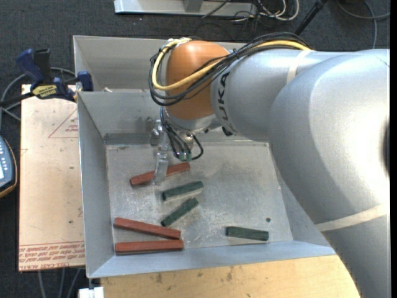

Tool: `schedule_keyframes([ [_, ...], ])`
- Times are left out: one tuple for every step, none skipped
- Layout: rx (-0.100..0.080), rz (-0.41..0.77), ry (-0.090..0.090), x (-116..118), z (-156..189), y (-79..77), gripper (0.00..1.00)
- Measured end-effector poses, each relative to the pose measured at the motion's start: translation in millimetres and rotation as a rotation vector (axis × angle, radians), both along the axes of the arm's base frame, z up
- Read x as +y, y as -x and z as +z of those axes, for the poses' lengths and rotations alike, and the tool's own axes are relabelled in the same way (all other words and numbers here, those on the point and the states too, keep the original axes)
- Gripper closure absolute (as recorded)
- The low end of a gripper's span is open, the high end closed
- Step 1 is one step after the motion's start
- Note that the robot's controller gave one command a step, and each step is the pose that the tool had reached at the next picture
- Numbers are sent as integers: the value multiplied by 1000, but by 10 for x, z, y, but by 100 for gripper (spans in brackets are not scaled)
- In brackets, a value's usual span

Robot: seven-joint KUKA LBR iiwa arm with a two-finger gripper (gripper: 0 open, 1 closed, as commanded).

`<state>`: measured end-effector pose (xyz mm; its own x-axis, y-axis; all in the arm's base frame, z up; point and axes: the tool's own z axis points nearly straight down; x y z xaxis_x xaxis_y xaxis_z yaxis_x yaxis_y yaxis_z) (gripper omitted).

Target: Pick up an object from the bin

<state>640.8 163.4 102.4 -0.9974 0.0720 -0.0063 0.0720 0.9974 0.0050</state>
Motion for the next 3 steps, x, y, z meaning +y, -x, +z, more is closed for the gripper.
schedule_keyframes([
  [5, 91, 5, -344, 175, 133, 0],
  [8, -14, 1, -442, -332, 441, 0],
  [-1, 49, 2, -365, -302, -99, 0],
])
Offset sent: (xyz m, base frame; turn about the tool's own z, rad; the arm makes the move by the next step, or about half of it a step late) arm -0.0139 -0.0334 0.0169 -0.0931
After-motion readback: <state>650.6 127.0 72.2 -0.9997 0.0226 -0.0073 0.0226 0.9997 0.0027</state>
